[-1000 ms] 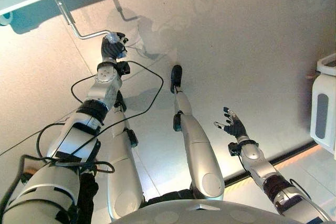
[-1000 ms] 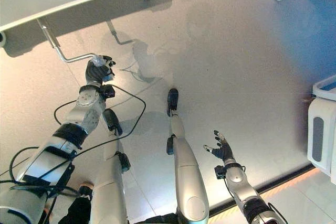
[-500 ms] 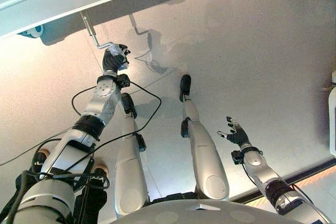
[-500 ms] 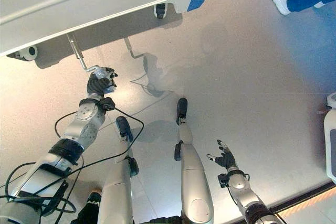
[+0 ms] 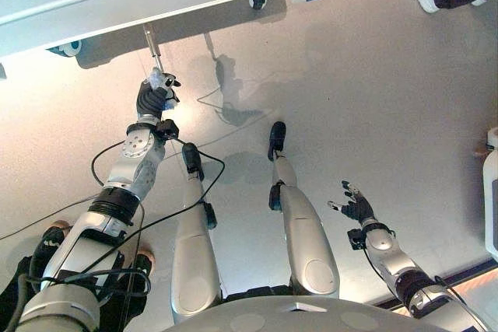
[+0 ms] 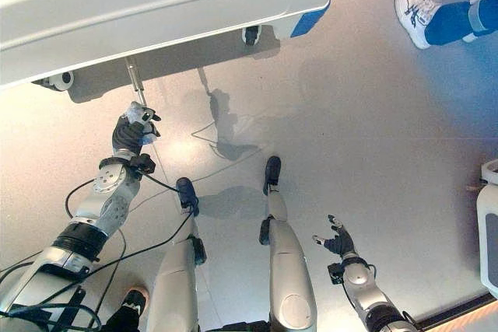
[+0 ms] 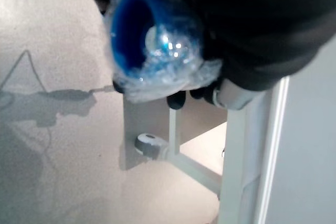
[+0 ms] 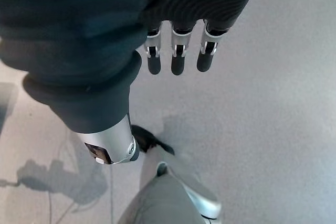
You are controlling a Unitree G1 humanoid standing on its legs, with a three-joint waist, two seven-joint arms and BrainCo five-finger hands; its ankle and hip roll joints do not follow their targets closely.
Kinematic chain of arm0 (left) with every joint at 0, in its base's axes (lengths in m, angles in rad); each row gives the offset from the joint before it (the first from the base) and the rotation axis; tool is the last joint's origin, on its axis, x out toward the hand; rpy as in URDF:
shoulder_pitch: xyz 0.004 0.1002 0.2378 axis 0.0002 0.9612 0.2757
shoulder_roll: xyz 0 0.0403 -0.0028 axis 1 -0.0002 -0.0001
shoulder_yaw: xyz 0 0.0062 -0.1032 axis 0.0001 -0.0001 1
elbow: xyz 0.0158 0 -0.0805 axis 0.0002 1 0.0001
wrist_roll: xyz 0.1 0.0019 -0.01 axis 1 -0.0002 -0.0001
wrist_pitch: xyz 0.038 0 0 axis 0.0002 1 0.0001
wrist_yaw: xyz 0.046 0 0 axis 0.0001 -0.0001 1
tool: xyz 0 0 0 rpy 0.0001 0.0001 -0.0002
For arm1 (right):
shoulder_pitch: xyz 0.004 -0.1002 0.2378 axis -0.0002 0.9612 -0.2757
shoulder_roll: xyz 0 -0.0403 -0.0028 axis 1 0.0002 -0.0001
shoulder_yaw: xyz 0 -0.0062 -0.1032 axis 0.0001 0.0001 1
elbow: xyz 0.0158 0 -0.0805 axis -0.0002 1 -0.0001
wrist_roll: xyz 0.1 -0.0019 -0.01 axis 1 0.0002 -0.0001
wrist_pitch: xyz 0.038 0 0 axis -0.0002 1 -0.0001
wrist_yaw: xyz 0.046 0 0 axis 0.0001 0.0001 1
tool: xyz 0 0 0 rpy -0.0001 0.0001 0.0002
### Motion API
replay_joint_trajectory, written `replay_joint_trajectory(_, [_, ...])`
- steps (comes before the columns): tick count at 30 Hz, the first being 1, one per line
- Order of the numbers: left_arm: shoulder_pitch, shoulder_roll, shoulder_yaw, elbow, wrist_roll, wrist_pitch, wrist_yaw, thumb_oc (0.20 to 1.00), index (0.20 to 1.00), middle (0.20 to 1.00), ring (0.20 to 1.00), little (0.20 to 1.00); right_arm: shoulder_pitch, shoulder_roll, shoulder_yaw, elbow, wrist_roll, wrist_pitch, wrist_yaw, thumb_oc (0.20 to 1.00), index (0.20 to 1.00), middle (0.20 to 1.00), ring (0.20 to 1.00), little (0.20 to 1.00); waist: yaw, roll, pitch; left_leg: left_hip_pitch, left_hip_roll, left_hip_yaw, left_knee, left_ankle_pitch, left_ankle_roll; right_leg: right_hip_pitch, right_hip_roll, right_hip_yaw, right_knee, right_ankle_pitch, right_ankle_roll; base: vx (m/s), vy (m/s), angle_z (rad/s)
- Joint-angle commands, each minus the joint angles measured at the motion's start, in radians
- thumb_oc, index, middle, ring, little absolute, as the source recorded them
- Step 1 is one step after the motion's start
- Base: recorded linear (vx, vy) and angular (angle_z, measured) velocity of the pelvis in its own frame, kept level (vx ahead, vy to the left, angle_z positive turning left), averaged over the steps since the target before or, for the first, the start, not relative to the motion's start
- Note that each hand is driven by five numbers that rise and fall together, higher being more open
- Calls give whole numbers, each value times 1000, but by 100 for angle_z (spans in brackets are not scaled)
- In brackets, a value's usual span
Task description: Raise the hospital bed
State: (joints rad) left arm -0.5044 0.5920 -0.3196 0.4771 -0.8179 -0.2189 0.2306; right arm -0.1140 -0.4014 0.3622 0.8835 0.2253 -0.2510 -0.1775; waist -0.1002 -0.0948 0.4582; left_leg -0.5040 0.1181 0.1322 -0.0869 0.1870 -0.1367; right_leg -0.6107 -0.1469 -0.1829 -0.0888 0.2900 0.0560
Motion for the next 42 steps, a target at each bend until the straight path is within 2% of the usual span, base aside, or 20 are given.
replay_joint_trajectory(1, [110, 40, 9, -215, 43, -107, -85, 200, 200, 200, 200, 200, 52, -13, -28, 28, -15, 16, 8, 1000, 1000, 1000, 1000, 1000, 25, 21, -35, -18, -93, -12, 0, -61, 87, 63, 22, -36, 2, -48, 109, -3, 13, 6])
replay_joint_trajectory(7, [174, 87, 56, -207, 41, -107, -89, 200, 200, 200, 200, 200, 72, -21, -34, 38, -21, 17, 13, 1000, 1000, 1000, 1000, 1000, 48, 6, -34, -19, -99, -35, 0, -54, 87, 86, 11, -69, 2, -49, 118, 2, 20, 12])
replay_joint_trajectory(14, [197, 92, 82, -155, 32, -105, -87, 200, 200, 200, 200, 200, 83, -16, -38, 64, -21, 18, 13, 1000, 1000, 1000, 1000, 1000, 69, -7, -30, -29, -106, -59, 0, -49, 88, 103, 0, -101, 2, -51, 127, 11, 25, 14])
replay_joint_trajectory(23, [166, 111, 98, -4, 48, -84, -68, 200, 200, 200, 200, 200, 92, -15, -28, 50, -8, 14, 16, 1000, 1000, 1000, 1000, 1000, 83, -50, -25, -57, -105, -76, 0, -44, 87, 105, -7, -136, 2, -53, 135, 15, 23, 8])
replay_joint_trajectory(28, [143, 111, 93, 46, 56, -76, -64, 200, 200, 200, 200, 200, 91, -14, -22, 42, -4, 16, 18, 1000, 1000, 1000, 1000, 1000, 81, -62, -22, -65, -103, -77, 0, -43, 87, 101, -7, -138, 2, -52, 136, 6, 9, 5])
replay_joint_trajectory(29, [92, 116, 83, 134, 65, -64, -56, 200, 200, 200, 200, 200, 87, -15, -10, 33, 2, 14, 20, 1000, 1000, 1000, 1000, 1000, 74, -84, -18, -79, -96, -75, 0, -42, 88, 89, -2, -139, 2, -51, 137, 0, 0, 0])
replay_joint_trajectory(35, [-7, 108, 60, 254, 67, -46, -37, 200, 200, 200, 200, 200, 80, -19, 10, -14, 24, 8, 14, 1000, 1000, 1000, 1000, 1000, 55, -107, -2, -106, -89, -71, 0, -42, 87, 61, 5, -137, 2, -48, 137, 9, 15, 4])
replay_joint_trajectory(42, [-123, 106, 32, 377, 79, -29, -18, 200, 200, 200, 200, 200, 70, -32, 27, -76, 43, -4, 5, 1000, 1000, 1000, 1000, 1000, 35, -118, 14, -126, -82, -59, 0, -45, 88, 29, 8, -126, 2, -43, 136, 2, 7, -1])
